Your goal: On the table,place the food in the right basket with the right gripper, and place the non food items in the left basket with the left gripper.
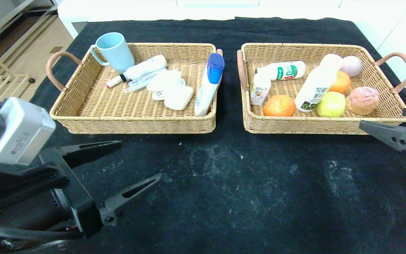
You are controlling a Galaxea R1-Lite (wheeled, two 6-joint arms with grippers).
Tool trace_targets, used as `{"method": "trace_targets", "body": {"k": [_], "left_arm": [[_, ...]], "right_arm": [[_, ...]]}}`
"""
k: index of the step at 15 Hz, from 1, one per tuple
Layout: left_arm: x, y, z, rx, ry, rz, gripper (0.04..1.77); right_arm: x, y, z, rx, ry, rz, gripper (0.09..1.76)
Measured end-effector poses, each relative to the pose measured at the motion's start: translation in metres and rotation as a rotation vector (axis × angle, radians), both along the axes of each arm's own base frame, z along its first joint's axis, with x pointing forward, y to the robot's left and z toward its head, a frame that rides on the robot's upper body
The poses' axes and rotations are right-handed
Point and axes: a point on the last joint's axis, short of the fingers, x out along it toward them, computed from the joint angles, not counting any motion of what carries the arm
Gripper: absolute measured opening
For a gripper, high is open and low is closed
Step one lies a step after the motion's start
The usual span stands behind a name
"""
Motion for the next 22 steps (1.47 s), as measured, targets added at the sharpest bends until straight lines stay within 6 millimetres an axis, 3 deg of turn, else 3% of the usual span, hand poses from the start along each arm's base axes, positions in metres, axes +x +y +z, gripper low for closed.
{"method": "trace_targets", "body": {"k": [4, 11, 14, 17, 22], "left_arm": [[-0.025, 0.032, 0.006, 0.028, 0.059, 0.113, 1.72], [-0.112, 0.082, 0.01, 0.013, 0.043, 0.264, 1.72], [-0.152, 0.091, 0.003, 0.006, 0.04, 0.272, 1.72], [-0.186, 0.092, -0.003, -0.014, 0.012, 0.282, 1.72], [-0.207, 0.089, -0.005, -0.024, -0.025, 0.314, 1.72]], "right_arm": [[-0.064, -0.016, 0.001, -0.012, 0.059, -0.002, 1.7], [-0.207, -0.049, -0.012, -0.018, 0.086, -0.097, 1.7], [-0.25, -0.047, -0.025, -0.007, 0.046, -0.203, 1.7], [-0.273, -0.044, -0.046, 0.0, 0.042, -0.248, 1.7], [-0.277, -0.042, -0.083, 0.012, 0.064, -0.268, 1.7]]}}
